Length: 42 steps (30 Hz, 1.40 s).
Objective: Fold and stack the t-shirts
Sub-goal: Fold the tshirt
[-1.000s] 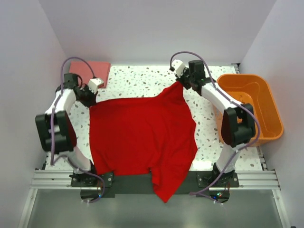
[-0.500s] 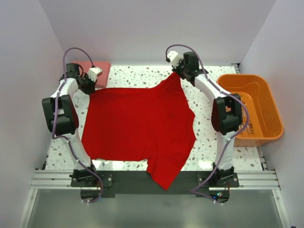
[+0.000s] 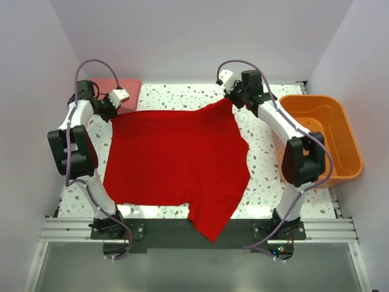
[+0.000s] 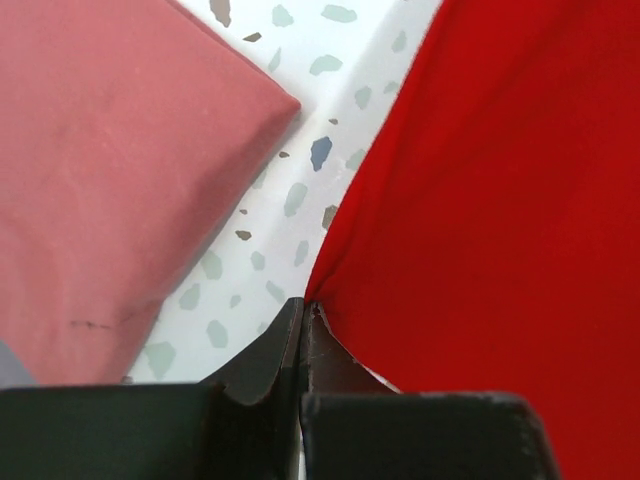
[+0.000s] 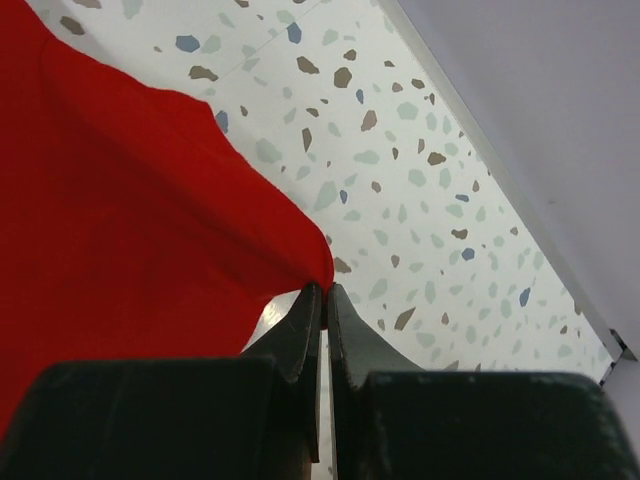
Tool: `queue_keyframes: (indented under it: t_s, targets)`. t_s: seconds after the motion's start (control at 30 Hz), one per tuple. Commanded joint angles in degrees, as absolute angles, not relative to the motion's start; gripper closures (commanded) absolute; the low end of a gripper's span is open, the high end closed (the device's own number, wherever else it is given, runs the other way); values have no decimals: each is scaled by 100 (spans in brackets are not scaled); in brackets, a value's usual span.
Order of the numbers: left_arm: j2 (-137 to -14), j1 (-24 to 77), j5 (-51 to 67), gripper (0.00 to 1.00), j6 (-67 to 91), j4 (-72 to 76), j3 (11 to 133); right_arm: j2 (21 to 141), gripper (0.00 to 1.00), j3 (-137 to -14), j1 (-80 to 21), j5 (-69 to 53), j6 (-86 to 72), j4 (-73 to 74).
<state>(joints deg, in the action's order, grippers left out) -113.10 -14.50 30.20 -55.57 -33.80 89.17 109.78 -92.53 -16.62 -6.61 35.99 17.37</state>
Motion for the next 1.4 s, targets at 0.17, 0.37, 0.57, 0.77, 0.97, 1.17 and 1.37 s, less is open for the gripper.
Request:
queue_keyframes:
  t_s: [0.17, 0.37, 0.57, 0.77, 0.97, 1.17, 1.37]
  targets:
    - [-10600, -1687, 3630, 96, -8093, -4438, 8614, 9423, 100, -8316, -1925, -844, 3358, 2355]
    - [-10099, -1854, 3682, 95, -8858, -4544, 8008, 8509, 100, -7552, -2223, -826, 3015, 2891]
    - [-9765, -2100, 3665, 95, -9596, -4895, 7464, 7744, 100, -6611, -2610, -791, 2857, 3199]
    - [-9633, -2180, 3287, 95, -10151, -4861, 6830, 7542, 100, -6047, -2961, -1054, 2856, 3410]
    - [-9615, -2223, 3234, 75, -10283, -5140, 6916, 7831, 64, -6459, -2989, -1197, 3042, 4280]
    - [-9633, -2311, 3717, 62, -9845, -5652, 7444, 8611, 60, -7451, -1882, -1310, 2726, 4157]
    - [-9843, -2311, 4016, 57, -8185, -4940, 7523, 10431, 66, -9096, -1345, -1635, 1812, 4544]
